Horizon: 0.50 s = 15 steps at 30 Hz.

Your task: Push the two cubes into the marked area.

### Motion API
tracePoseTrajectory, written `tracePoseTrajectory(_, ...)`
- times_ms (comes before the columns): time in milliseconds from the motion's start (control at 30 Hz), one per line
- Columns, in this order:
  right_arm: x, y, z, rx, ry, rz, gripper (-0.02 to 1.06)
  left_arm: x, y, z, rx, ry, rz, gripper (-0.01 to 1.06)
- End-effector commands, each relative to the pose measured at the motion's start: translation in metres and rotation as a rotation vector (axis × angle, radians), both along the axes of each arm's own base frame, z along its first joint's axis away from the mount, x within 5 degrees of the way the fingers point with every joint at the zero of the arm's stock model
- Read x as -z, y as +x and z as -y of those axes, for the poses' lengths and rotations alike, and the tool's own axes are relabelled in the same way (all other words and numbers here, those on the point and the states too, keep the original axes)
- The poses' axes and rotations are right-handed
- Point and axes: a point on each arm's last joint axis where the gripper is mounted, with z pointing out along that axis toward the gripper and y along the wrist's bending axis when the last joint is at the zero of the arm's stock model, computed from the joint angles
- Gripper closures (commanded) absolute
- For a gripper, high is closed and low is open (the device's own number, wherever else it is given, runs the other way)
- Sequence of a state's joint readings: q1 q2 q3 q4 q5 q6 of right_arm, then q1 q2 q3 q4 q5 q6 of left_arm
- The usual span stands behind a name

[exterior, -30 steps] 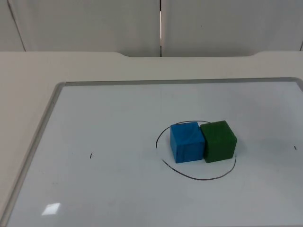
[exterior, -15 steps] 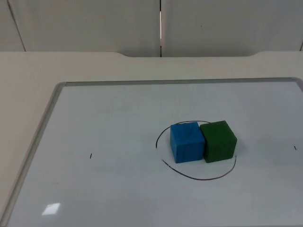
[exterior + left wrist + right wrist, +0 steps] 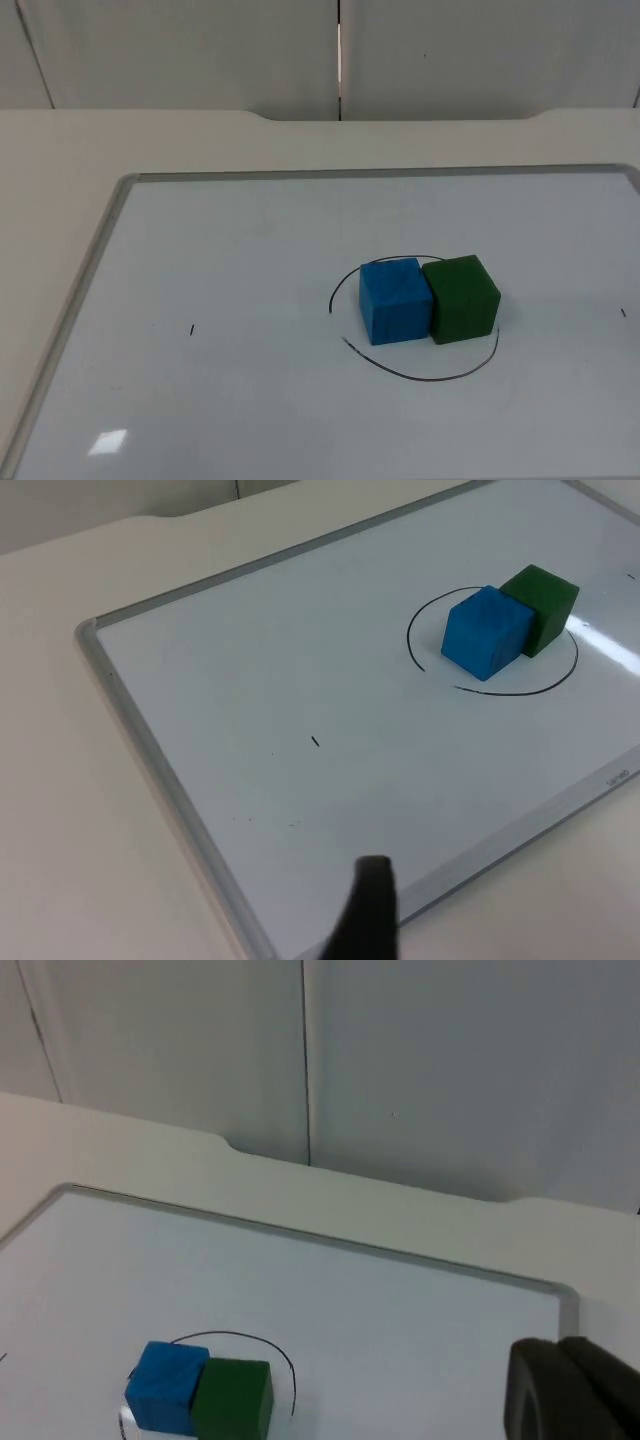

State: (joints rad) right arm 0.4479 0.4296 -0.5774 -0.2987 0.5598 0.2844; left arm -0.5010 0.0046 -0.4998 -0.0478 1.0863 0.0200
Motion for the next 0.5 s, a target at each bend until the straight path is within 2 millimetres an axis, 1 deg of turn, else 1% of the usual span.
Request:
tracePoseTrajectory(0, 0.003, -0.008, 0.004, 0.003, 0.002, -0.02, 1.04, 0.001, 0.001, 0.0, -0.006, -0.004, 0.009, 0.29)
tracePoseTrajectory(100, 0.005, -0.018, 0.009, 0.013, 0.018, -0.041, 1.04, 0.001, 0.001, 0.0, -0.006, -0.004, 0.009, 0.28)
tracePoseTrajectory(133, 0.005, -0.018, 0.009, 0.013, 0.018, -0.041, 1.04, 0.001, 0.001, 0.0, -0.006, -0.004, 0.009, 0.28)
tracePoseTrajectory(267, 0.009, -0.036, 0.013, -0.02, 0.047, -0.05, 1.04, 0.001, 0.001, 0.0, -0.006, -0.004, 0.009, 0.28)
tracePoseTrajectory(300, 0.009, -0.036, 0.013, -0.02, 0.047, -0.05, 1.04, 0.001, 0.001, 0.0, -0.006, -0.004, 0.009, 0.28)
tracePoseTrajectory(467, 0.017, -0.062, 0.019, -0.099, 0.025, -0.068, 1.04, 0.001, 0.001, 0.0, -0.006, -0.004, 0.009, 0.28)
